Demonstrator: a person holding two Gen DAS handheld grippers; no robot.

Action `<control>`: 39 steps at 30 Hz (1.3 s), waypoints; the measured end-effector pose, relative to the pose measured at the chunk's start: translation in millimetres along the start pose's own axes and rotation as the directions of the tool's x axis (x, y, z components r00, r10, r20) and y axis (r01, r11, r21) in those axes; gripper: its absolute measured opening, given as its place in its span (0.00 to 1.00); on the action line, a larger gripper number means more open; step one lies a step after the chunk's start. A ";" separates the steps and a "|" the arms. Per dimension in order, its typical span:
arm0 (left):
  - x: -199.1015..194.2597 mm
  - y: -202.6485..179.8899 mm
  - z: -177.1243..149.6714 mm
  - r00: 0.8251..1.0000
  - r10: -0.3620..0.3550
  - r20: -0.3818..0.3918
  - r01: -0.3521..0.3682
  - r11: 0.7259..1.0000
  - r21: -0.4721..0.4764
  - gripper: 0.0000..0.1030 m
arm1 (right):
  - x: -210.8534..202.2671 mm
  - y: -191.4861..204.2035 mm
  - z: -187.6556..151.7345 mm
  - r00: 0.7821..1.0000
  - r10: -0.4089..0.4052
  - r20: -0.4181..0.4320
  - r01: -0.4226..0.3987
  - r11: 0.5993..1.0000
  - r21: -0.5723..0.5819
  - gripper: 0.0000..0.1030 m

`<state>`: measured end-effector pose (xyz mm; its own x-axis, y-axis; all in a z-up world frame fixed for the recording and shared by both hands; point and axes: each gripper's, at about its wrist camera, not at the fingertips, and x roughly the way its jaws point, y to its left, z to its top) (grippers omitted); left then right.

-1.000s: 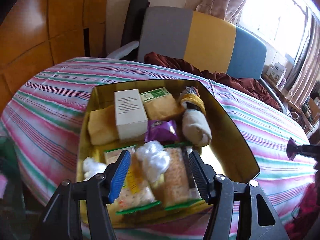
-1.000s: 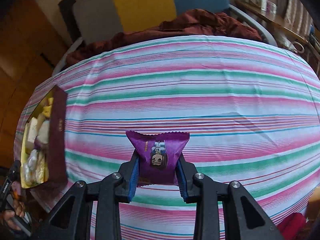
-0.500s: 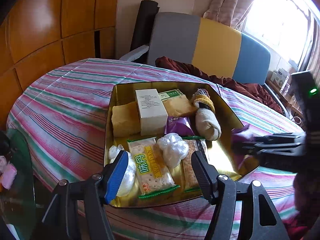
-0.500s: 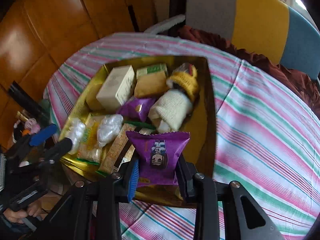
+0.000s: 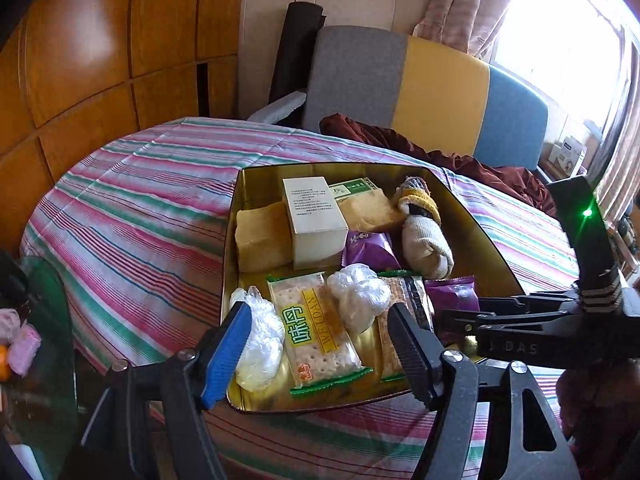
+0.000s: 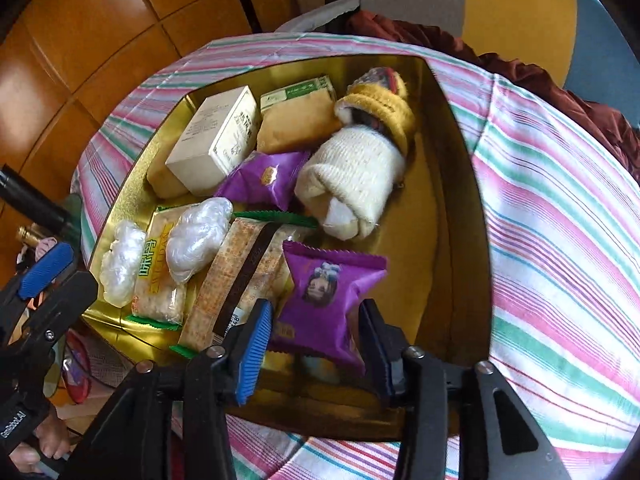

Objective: Organize objects
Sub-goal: 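Withdraw both grippers away from the filled gold tray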

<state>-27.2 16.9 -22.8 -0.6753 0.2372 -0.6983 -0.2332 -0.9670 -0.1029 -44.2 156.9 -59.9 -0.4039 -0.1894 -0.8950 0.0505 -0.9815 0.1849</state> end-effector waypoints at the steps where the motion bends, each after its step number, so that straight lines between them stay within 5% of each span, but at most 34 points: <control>1: -1.7 -1.1 -0.4 1.000 0.004 0.006 -0.004 1.000 0.003 0.72 | -3.2 -0.7 -1.1 1.000 -0.002 0.013 0.002 1.000 0.005 0.45; 7: -12.7 -8.6 -0.8 0.999 0.039 0.036 -0.039 0.999 0.003 0.81 | -30.9 1.8 -14.3 0.988 -0.062 0.143 0.057 0.998 0.039 0.45; 13: -29.6 -14.6 -2.6 0.991 0.097 0.093 -0.097 0.995 -0.004 1.00 | -58.9 6.3 -28.4 0.951 -0.163 0.263 0.153 0.986 0.058 0.46; 23: -42.9 -22.1 -6.9 0.986 0.127 0.112 -0.126 0.992 -0.017 1.00 | -85.5 2.1 -42.2 0.913 -0.223 0.341 0.203 0.975 0.092 0.46; 39: -45.1 -10.1 -11.1 0.981 0.160 0.105 -0.154 0.986 -0.063 1.00 | -81.2 16.5 -43.0 0.910 -0.235 0.342 0.227 0.972 0.065 0.46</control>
<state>13.4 15.0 1.9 -0.7739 0.0878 -0.6272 -0.0820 -0.9959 -0.0383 28.7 154.8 -1.7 -0.6919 0.0684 -0.7188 -0.1015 -0.9948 0.0031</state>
